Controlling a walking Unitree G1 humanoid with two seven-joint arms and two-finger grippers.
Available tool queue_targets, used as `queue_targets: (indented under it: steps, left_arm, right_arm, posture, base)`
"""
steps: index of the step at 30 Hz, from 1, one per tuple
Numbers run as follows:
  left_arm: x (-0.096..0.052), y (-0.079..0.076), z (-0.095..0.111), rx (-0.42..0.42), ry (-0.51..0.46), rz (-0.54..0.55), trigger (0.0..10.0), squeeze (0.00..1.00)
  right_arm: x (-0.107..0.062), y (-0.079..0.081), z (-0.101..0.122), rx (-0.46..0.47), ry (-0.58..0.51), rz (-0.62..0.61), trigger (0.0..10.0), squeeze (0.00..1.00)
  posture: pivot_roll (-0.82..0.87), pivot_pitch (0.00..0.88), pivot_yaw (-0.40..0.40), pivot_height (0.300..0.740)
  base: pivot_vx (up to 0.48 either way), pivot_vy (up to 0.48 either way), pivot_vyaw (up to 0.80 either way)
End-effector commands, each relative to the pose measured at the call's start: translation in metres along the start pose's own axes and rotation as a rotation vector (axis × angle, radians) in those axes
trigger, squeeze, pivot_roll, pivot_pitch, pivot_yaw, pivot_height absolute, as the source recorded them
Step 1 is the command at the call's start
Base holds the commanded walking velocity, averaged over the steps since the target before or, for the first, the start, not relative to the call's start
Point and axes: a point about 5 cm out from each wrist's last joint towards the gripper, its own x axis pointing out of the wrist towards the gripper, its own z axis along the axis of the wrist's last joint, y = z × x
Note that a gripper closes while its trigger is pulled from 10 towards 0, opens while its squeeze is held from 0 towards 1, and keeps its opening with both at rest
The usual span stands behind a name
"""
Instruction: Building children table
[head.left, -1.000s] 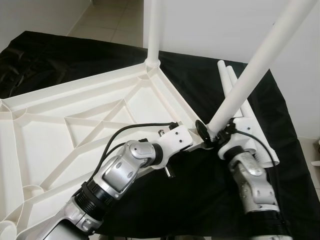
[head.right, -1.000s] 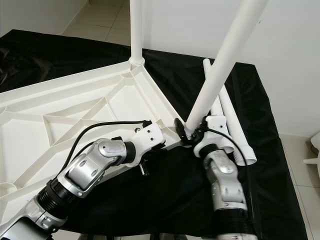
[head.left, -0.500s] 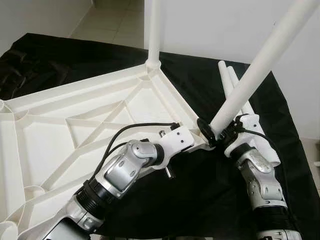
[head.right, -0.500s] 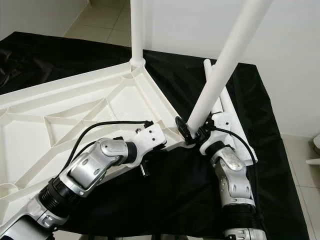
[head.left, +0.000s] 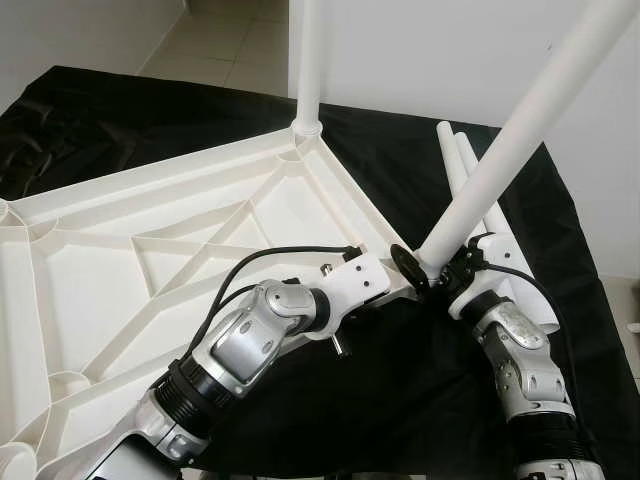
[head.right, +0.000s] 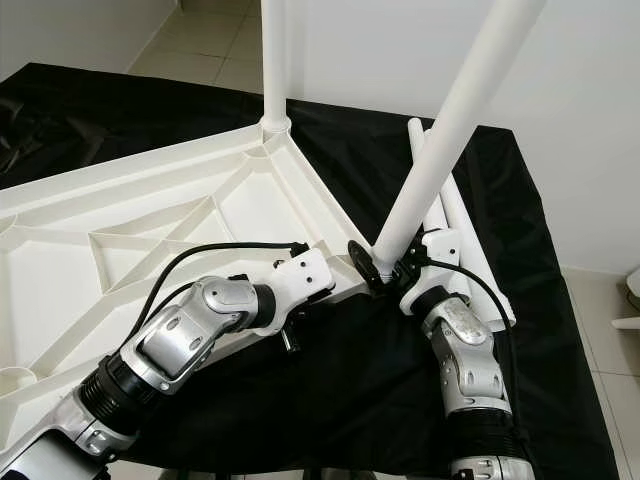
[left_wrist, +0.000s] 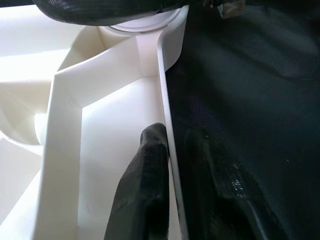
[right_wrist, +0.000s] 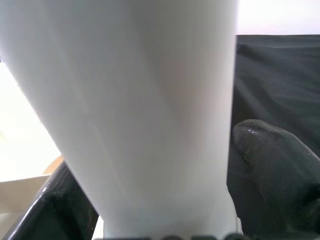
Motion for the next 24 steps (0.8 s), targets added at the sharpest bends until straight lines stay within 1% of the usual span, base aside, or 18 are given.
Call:
queue_targets:
  steps: [1, 14, 18, 24]
  left_arm:
    - [0.009, -0.015, -0.019, -0.052, 0.082, -0.101, 10.0, 0.0]
    - [0.01, -0.017, -0.019, -0.058, 0.077, -0.105, 10.0, 0.0]
    - [0.009, -0.017, -0.02, -0.058, 0.082, -0.109, 10.0, 0.0]
    - [0.009, -0.018, -0.02, -0.057, 0.083, -0.109, 10.0, 0.0]
  right_arm:
    - [-0.004, -0.001, -0.004, 0.004, 0.013, 0.007, 10.0, 0.0]
    - [-0.004, 0.001, -0.006, 0.002, 0.018, 0.013, 10.0, 0.0]
    - [-0.006, 0.004, -0.012, 0.014, 0.036, -0.005, 10.0, 0.0]
    - [-0.007, 0.005, -0.016, 0.017, 0.048, -0.028, 10.0, 0.0]
  posture:
    - [0.02, 0.122, -0.039, 0.74]
    - [0.02, 0.126, -0.041, 0.74]
    - [0.02, 0.124, -0.042, 0.74]
    - [0.02, 0.124, -0.042, 0.74]
  base:
    - [0.0, 0.0, 0.0]
    - [0.0, 0.0, 0.0]
    - [0.0, 0.0, 0.0]
    - [0.0, 0.0, 0.0]
